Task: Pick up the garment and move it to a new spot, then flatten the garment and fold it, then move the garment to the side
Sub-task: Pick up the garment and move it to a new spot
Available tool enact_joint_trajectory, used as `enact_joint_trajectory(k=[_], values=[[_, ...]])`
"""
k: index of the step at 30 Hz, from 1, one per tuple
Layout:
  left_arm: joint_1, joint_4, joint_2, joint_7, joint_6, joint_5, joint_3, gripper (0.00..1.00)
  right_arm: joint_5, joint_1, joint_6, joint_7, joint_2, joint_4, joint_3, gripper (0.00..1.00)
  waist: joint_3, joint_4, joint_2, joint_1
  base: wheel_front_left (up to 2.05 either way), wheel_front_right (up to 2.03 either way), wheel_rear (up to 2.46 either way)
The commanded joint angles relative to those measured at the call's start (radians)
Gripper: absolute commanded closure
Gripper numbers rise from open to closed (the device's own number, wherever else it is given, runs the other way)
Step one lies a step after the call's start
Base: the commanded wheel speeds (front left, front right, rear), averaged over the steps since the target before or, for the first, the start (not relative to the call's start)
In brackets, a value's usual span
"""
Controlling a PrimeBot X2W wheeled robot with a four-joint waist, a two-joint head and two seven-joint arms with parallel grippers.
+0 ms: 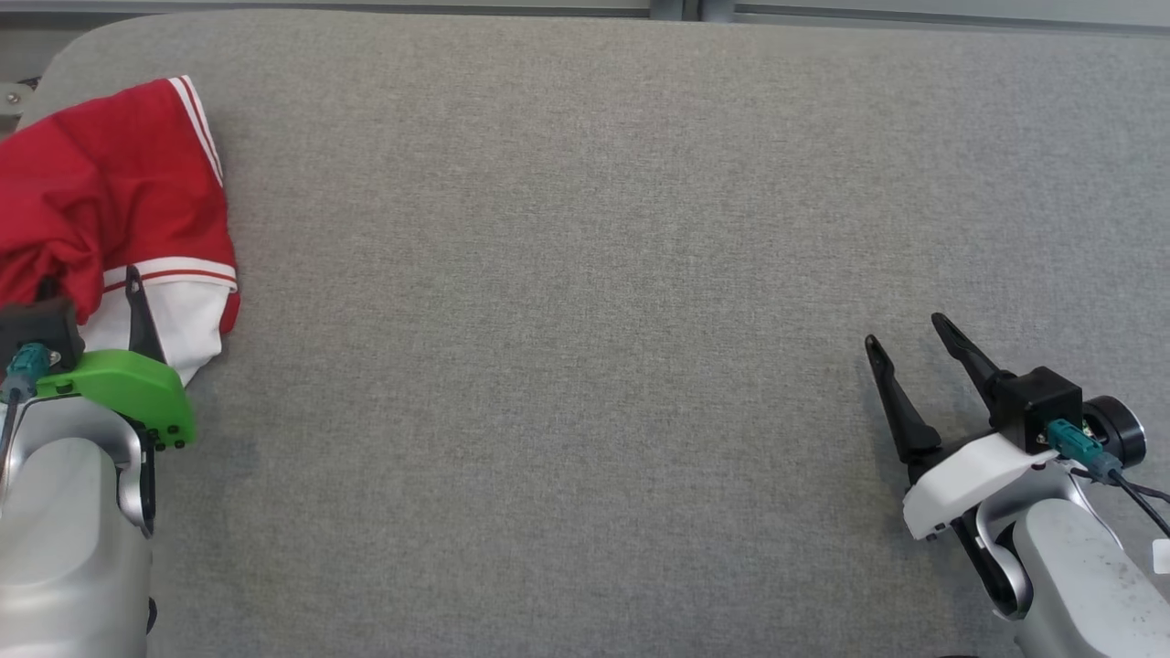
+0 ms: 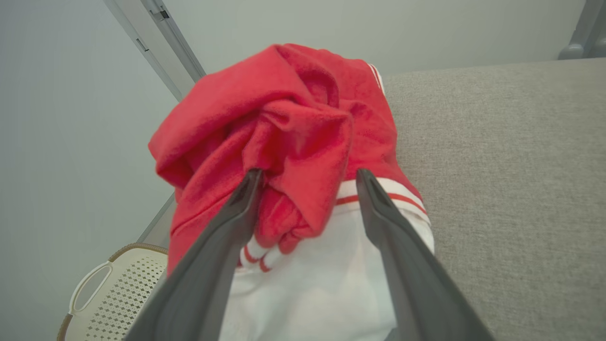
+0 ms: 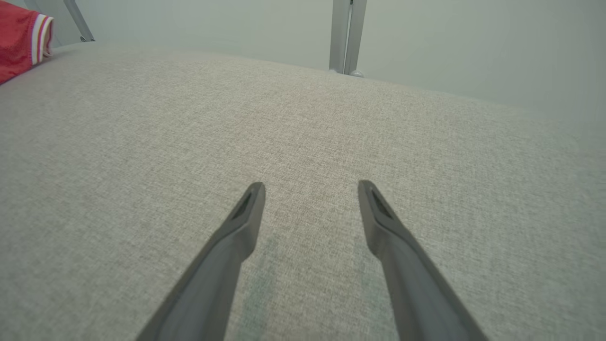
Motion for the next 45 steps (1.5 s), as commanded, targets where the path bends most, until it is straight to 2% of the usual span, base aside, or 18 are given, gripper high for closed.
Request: enact_joint_trajectory(k=[1,4,5,6,13,17,20,23,27,31,35,38,39,45], values=[[-0.013,0.010,0.004,0.000,0.014,-0.003,0.008,0.00,0.006,-0.010,-0.001,-0.003,-0.005,-0.002,-0.001,0.00,0.008,-0.012,0.0000,0.0000,0.00,0.00,0.00],[-0.024,0.023,0.000,0.000,0.030,-0.012,0.027,0.00,0.010,-0.013,-0.001,-0.003,-0.009,0.001,0.000,0.00,0.010,-0.022,0.0000,0.0000,0.00,0.00,0.00],[-0.025,0.026,-0.002,0.000,0.033,-0.014,0.032,0.10,0.011,-0.012,-0.001,-0.003,-0.010,0.001,0.000,0.00,0.009,-0.024,0.0000,0.0000,0.00,0.00,0.00],[-0.024,0.025,-0.003,0.000,0.033,-0.018,0.038,1.00,0.012,-0.011,-0.001,-0.003,-0.010,0.001,-0.001,0.00,0.007,-0.027,0.0000,0.0000,0.00,0.00,0.00],[0.000,-0.083,0.022,0.000,0.006,0.002,0.056,1.00,0.012,0.011,-0.001,-0.003,0.017,-0.025,0.002,0.00,-0.033,-0.040,0.0000,0.0000,0.00,0.00,0.00],[-0.006,-0.221,0.001,0.000,-0.023,0.023,0.041,1.00,0.016,0.034,-0.001,-0.003,0.049,-0.030,0.000,0.00,-0.071,-0.044,0.0000,0.0000,0.00,0.00,0.00],[-0.011,-0.321,-0.033,0.000,-0.065,0.037,0.012,1.00,0.006,0.050,-0.001,-0.003,0.074,-0.030,0.007,0.00,-0.094,-0.048,0.0000,0.0000,0.00,0.00,0.00],[-0.021,-0.404,-0.092,0.000,-0.100,0.035,-0.024,1.00,0.010,0.062,-0.001,-0.003,0.092,-0.033,0.012,0.00,-0.109,-0.059,0.0000,0.0000,0.00,0.00,0.00],[0.010,-0.472,-0.186,0.000,-0.125,0.003,-0.072,1.00,0.023,0.076,-0.001,-0.003,0.111,-0.021,0.025,0.00,-0.128,-0.097,0.0000,0.0000,0.00,0.00,0.00],[0.043,-0.486,-0.233,0.000,-0.142,-0.030,-0.140,1.00,0.025,0.081,-0.001,-0.003,0.121,-0.018,0.029,0.00,-0.137,-0.159,0.0000,0.0000,0.00,0.00,0.00],[0.070,-0.502,-0.246,0.000,-0.146,-0.104,-0.214,1.00,0.031,0.076,-0.001,-0.003,0.118,-0.015,0.020,0.00,-0.130,-0.234,0.0000,0.0000,0.00,0.00,0.00],[0.087,-0.509,-0.247,0.000,-0.142,-0.184,-0.315,1.00,0.034,0.076,-0.001,-0.003,0.123,-0.014,0.014,0.00,-0.119,-0.289,0.0000,0.0000,0.00,0.00,0.00],[0.087,-0.509,-0.247,0.000,-0.142,-0.184,-0.315,1.00,0.034,0.076,-0.001,-0.003,0.123,-0.014,0.014,0.00,-0.119,-0.289,0.0000,0.0000,0.00,0.00,0.00],[0.073,-0.488,-0.245,0.000,-0.090,-0.282,-0.460,1.00,0.039,0.072,-0.001,-0.003,0.129,-0.017,0.001,0.00,-0.089,-0.370,0.0000,0.0000,0.00,0.00,0.00]])
